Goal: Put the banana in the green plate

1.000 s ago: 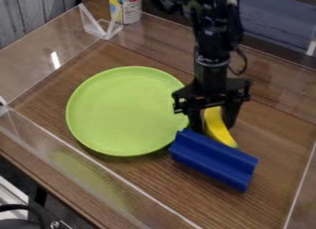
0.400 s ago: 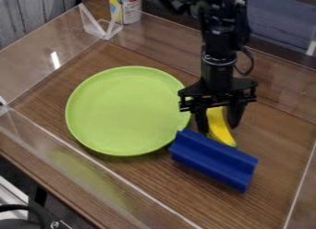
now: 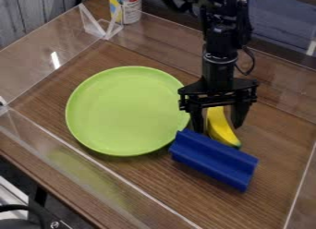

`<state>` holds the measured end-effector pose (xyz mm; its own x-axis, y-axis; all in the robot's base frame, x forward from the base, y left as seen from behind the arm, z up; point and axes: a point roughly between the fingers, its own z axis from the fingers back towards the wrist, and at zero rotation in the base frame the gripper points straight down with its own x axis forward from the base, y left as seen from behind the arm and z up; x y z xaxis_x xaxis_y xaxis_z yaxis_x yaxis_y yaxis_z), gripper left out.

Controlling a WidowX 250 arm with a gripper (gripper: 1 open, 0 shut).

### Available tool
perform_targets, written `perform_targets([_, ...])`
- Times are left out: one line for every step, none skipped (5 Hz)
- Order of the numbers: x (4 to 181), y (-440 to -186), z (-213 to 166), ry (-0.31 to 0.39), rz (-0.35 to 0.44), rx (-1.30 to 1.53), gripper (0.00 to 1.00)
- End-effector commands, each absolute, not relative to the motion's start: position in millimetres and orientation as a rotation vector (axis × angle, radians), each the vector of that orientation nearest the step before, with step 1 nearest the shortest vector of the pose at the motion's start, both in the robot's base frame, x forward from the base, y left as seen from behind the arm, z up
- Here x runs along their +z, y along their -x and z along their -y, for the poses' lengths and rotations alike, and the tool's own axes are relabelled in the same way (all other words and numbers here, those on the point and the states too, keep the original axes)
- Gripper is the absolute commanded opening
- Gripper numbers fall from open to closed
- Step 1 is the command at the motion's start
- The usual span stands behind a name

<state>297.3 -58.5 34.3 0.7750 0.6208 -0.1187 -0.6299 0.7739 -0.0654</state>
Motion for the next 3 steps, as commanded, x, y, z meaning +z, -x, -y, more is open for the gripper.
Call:
perform_targets([59.9,-307.2,58.9,0.154,-0.035,0.660,0.00])
perform_targets([64.8,-307.4,58.3,0.159,-0.038,0.647,1.00])
perform_targets([64.2,-308.6,59.0,0.163,-0.041,0.636,0.00])
